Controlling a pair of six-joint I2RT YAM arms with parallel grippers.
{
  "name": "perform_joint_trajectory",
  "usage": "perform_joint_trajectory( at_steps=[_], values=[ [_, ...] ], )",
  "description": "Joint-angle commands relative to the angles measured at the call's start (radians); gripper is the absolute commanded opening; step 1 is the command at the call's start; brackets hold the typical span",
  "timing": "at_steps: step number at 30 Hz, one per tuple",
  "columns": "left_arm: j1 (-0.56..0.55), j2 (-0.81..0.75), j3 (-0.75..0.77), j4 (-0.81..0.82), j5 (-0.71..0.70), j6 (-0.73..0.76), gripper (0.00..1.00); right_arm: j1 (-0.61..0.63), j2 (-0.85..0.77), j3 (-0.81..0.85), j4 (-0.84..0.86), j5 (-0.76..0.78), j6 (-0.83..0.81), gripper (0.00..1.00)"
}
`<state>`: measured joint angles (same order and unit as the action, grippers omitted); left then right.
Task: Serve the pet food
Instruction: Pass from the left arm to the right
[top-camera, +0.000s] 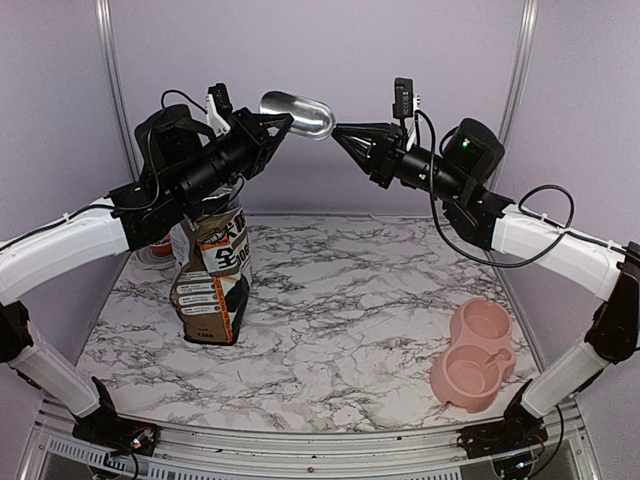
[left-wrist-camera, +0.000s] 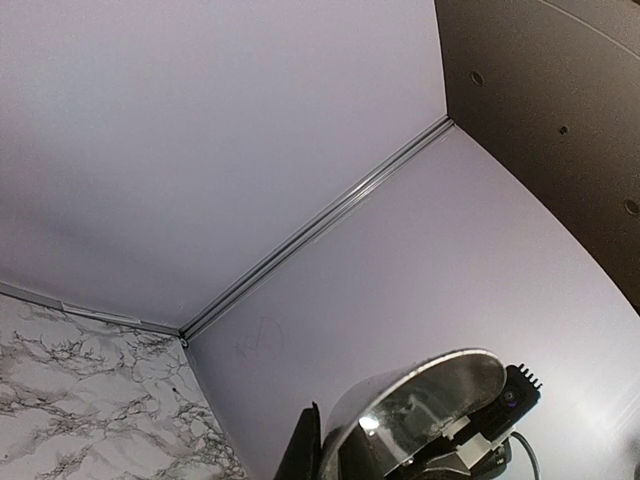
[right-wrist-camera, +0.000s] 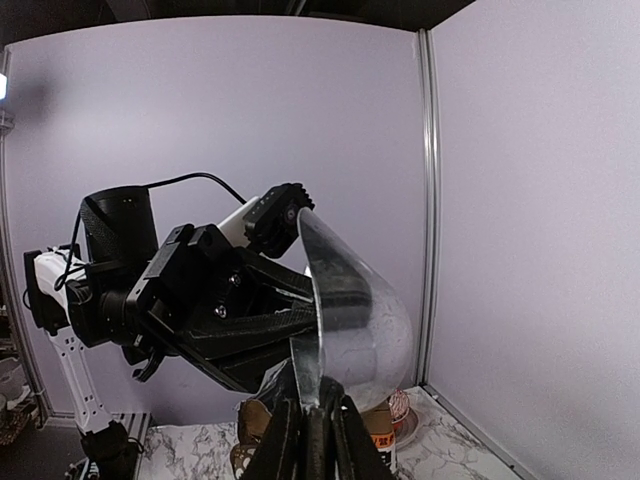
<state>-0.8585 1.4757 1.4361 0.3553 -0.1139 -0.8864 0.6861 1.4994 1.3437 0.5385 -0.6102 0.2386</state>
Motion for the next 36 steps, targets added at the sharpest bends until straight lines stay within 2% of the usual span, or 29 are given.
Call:
perform_joint_trajectory(
  at_steps=[1, 5, 10, 15, 20, 29, 36],
  values=[
    [0.003, -0.022, -0.019, 0.031, -0.035, 0.03, 0.0, 0.008, -0.024, 0.02, 0.01, -0.049, 0.005, 0.0],
    [0.003, -0.022, -0.025, 0.032, -0.045, 0.038, 0.02, 0.007, -0.031, 0.013, -0.018, -0.033, -0.011, 0.0],
    [0.004, -0.025, -0.036, 0.031, -0.043, 0.071, 0.22, 0.007, -0.047, 0.006, -0.058, 0.019, -0.042, 0.0],
    [0.014, -0.048, -0.06, 0.005, -0.036, 0.123, 0.35, 0.002, -0.068, -0.006, -0.105, 0.069, -0.066, 0.0],
    [0.025, -0.074, -0.055, -0.107, -0.06, 0.207, 0.39, -0.02, -0.099, -0.049, -0.118, 0.115, -0.075, 0.0],
    [0.027, -0.128, 0.006, -0.431, -0.183, 0.421, 0.43, -0.086, -0.14, -0.095, -0.153, 0.133, -0.08, 0.0],
    [0.033, -0.189, 0.073, -0.658, -0.384, 0.577, 0.47, -0.102, -0.141, -0.055, -0.252, 0.134, -0.094, 0.0]
  ],
)
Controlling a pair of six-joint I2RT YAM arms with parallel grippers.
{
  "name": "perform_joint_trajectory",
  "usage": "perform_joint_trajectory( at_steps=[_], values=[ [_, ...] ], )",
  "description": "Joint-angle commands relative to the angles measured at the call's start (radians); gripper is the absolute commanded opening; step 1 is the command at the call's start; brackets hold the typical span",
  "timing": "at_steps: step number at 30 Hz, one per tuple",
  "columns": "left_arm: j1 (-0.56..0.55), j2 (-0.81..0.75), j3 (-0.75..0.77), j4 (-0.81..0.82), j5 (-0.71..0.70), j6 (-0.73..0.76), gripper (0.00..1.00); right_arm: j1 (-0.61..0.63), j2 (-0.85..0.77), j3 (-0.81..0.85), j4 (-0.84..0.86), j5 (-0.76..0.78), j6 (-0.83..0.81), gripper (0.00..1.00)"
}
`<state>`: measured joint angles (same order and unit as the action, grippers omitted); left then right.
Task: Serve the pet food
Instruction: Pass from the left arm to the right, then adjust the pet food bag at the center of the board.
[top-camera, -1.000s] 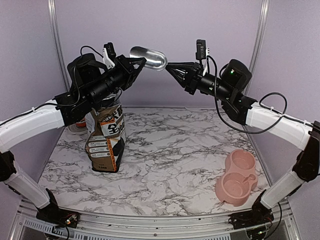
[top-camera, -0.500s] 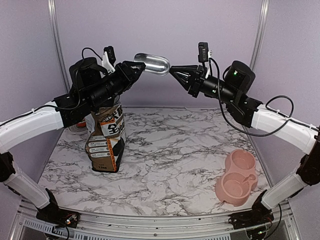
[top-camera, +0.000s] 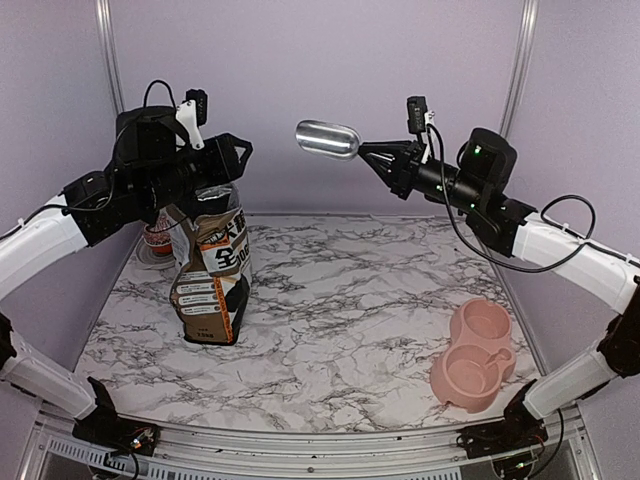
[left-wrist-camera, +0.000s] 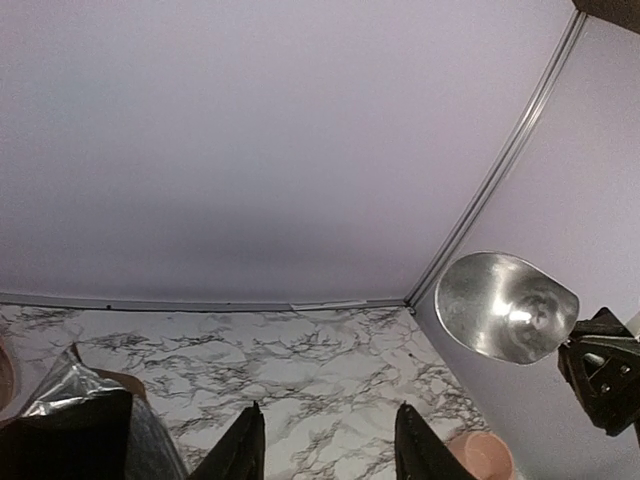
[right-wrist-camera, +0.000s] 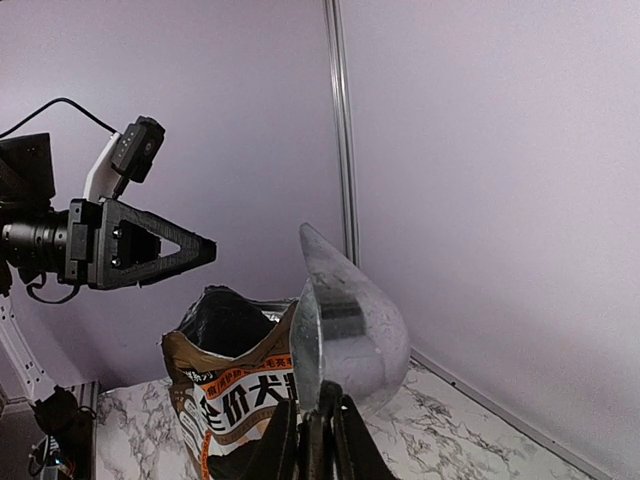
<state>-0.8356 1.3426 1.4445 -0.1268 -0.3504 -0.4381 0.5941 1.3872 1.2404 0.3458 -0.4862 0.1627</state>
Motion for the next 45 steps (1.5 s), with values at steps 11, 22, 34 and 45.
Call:
perform_joint_trajectory(
  at_steps=[11, 22, 34, 45],
  values=[
    [0.127, -0.033, 0.23, -0.575, -0.199, 0.2, 0.54, -0.009, -0.017, 0.097, -0.184, 0.011, -0.039, 0.0],
    [0.371, 0.084, 0.303, -0.778, 0.018, 0.369, 0.69, -0.01, -0.02, 0.099, -0.244, 0.023, -0.068, 0.0],
    [0.467, 0.214, 0.289, -0.731, 0.197, 0.494, 0.73, -0.014, -0.018, 0.087, -0.278, 0.023, -0.094, 0.0],
    [0.491, 0.285, 0.314, -0.731, 0.237, 0.52, 0.29, -0.032, 0.009, 0.081, -0.261, -0.002, -0.098, 0.0]
  ],
)
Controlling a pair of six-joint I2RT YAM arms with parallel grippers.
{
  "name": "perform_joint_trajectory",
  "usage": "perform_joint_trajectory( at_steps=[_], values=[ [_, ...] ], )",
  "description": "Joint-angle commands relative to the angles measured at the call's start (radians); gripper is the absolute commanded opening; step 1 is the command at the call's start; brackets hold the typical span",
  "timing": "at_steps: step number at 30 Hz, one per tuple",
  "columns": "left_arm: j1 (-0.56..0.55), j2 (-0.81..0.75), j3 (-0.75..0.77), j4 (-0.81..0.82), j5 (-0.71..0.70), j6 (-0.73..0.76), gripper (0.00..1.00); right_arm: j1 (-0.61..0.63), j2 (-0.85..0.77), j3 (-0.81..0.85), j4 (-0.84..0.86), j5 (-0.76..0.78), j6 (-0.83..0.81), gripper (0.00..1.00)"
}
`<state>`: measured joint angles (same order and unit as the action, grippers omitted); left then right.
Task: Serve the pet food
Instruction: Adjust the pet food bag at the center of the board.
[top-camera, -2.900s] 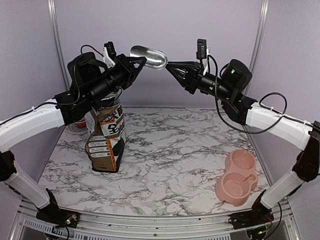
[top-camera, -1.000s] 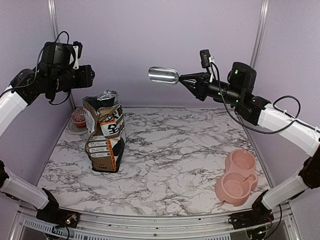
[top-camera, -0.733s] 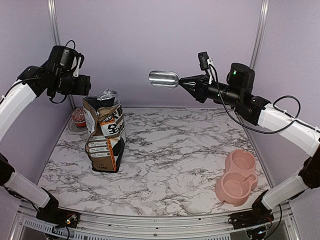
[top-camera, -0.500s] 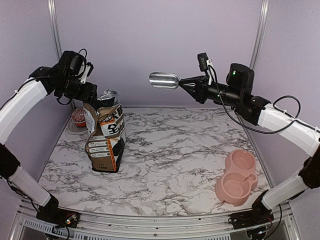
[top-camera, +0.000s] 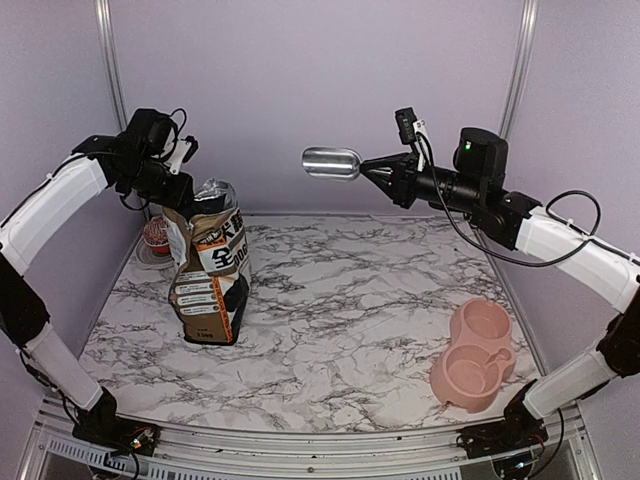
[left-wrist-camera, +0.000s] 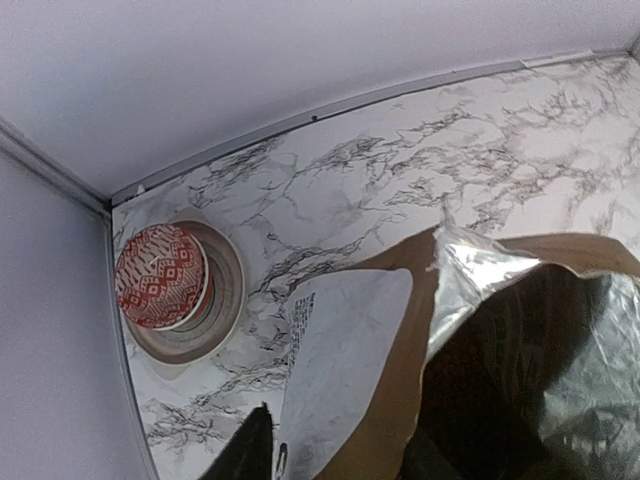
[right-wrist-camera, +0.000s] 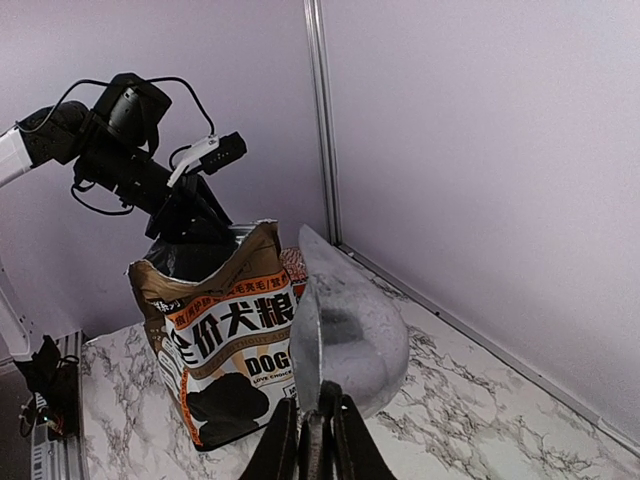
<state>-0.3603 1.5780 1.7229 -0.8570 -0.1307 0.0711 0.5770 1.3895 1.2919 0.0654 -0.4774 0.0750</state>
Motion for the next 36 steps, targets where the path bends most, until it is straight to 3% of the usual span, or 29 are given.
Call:
perform_joint_trajectory(
  at_steps=[1, 4, 11, 17, 28, 36],
  values=[
    [0.016, 0.06, 0.04, -0.001, 0.009, 0.001, 0.2, -0.015, 0.009, 0.028, 0.02, -0.011, -0.009, 0.0],
    [0.017, 0.091, 0.081, -0.001, -0.024, -0.065, 0.01, -0.018, 0.015, 0.027, 0.021, -0.013, -0.011, 0.0],
    [0.03, 0.154, 0.217, -0.002, -0.169, -0.327, 0.04, -0.024, 0.044, 0.043, 0.021, -0.008, -0.002, 0.0],
    [0.03, 0.196, 0.269, -0.017, -0.158, -0.396, 0.16, -0.027, 0.055, 0.048, 0.015, -0.002, -0.01, 0.0],
    [0.029, 0.067, 0.166, -0.043, -0.058, -0.358, 0.56, -0.032, 0.065, 0.055, 0.015, -0.005, -0.015, 0.0],
    [0.029, -0.004, 0.098, -0.089, -0.058, -0.367, 0.6, -0.033, 0.051, 0.047, 0.009, 0.011, -0.021, 0.0]
  ],
)
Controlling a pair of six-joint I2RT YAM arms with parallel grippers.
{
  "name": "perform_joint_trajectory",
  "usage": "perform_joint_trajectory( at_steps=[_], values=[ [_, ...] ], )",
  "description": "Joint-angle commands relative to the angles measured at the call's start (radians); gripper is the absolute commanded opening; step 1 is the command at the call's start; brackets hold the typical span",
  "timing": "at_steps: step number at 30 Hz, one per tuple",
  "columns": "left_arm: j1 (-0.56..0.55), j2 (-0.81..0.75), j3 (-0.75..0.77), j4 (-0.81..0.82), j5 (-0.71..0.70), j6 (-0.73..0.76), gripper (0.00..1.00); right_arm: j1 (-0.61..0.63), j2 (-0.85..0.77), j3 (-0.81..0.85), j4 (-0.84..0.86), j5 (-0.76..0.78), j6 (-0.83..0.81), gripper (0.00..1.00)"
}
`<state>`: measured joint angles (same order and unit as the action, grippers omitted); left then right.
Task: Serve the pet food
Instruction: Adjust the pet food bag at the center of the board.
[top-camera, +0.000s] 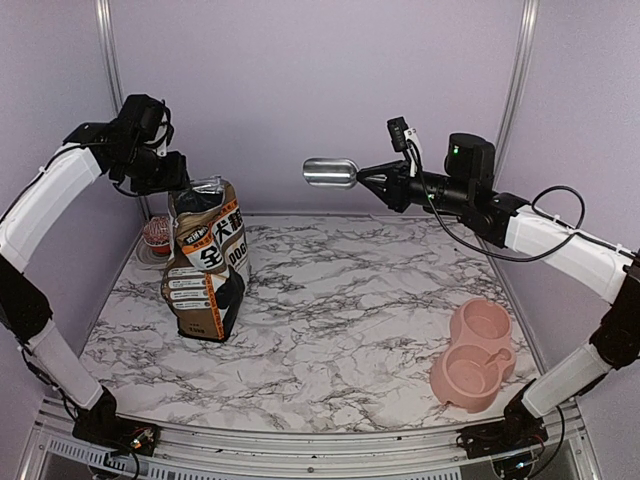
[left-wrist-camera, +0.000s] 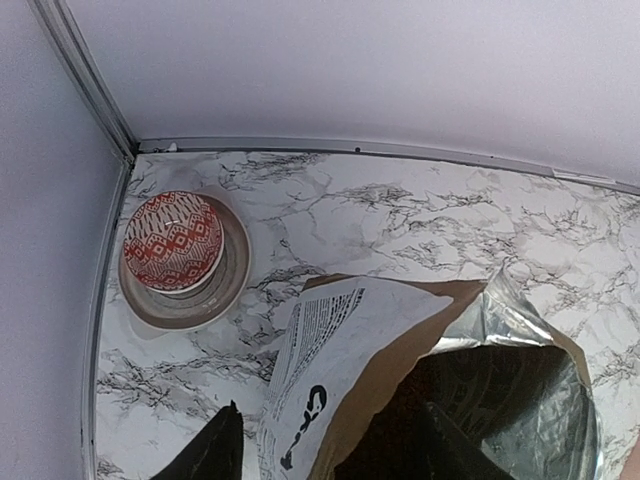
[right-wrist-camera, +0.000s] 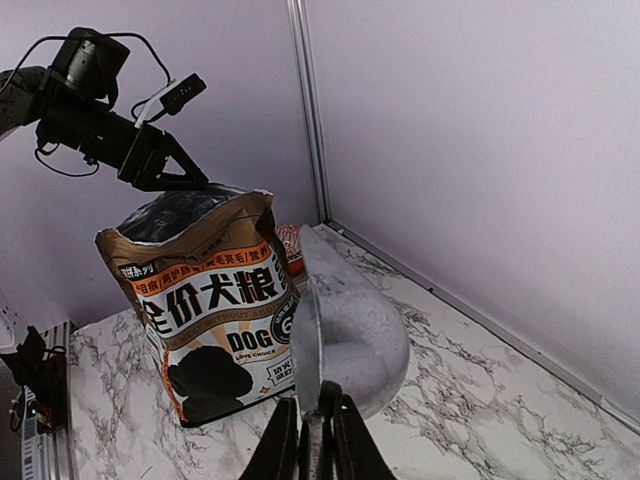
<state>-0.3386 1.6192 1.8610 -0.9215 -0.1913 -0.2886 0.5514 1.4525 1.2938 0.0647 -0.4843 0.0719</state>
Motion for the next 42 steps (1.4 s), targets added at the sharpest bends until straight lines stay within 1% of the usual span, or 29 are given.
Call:
perform_joint_trajectory(
  at_steps=[1, 3, 7, 12, 14, 16, 18, 22, 23, 26, 29, 36, 42],
  values=[
    [0.006, -0.054, -0.054, -0.026, 0.003, -0.01, 0.6, -0.006, -0.015, 0.046, 0.002, 0.033, -0.017, 0.0],
    [0.006, -0.069, -0.086, -0.023, 0.004, -0.015, 0.59, -0.007, -0.026, 0.046, -0.028, 0.086, -0.017, 0.0],
    [0.006, -0.068, -0.13, -0.012, 0.025, -0.024, 0.53, -0.008, -0.07, 0.031, -0.155, 0.241, 0.003, 0.0],
    [-0.005, -0.07, -0.167, 0.037, 0.053, -0.034, 0.42, -0.007, -0.15, -0.004, -0.396, 0.457, 0.083, 0.0],
    [-0.008, -0.079, -0.186, 0.062, 0.061, -0.037, 0.36, -0.008, -0.179, -0.013, -0.515, 0.547, 0.125, 0.0],
    [-0.009, -0.089, -0.203, 0.084, 0.073, -0.04, 0.28, -0.007, -0.204, -0.013, -0.631, 0.612, 0.17, 0.0],
    [-0.01, -0.099, -0.221, 0.104, 0.083, -0.04, 0.21, -0.008, -0.231, -0.013, -0.733, 0.655, 0.209, 0.0],
    [-0.011, -0.114, -0.246, 0.137, 0.088, -0.041, 0.03, -0.008, -0.277, 0.001, -0.909, 0.723, 0.286, 0.0],
    [-0.011, -0.119, -0.25, 0.143, 0.088, -0.042, 0.01, -0.008, -0.279, 0.011, -0.954, 0.743, 0.306, 0.0],
    [-0.013, -0.136, -0.261, 0.166, 0.094, -0.046, 0.0, -0.008, -0.27, 0.03, -1.117, 0.835, 0.391, 0.0],
    [-0.014, -0.152, -0.275, 0.184, 0.102, -0.048, 0.0, -0.007, -0.264, 0.013, -1.216, 0.916, 0.474, 0.0],
    [-0.016, -0.18, -0.307, 0.197, 0.115, -0.042, 0.0, -0.007, -0.273, -0.094, -1.254, 0.993, 0.593, 0.0],
    [-0.016, -0.209, -0.33, 0.202, 0.11, -0.039, 0.0, -0.008, -0.228, -0.149, -1.299, 1.069, 0.676, 0.0]
  ],
)
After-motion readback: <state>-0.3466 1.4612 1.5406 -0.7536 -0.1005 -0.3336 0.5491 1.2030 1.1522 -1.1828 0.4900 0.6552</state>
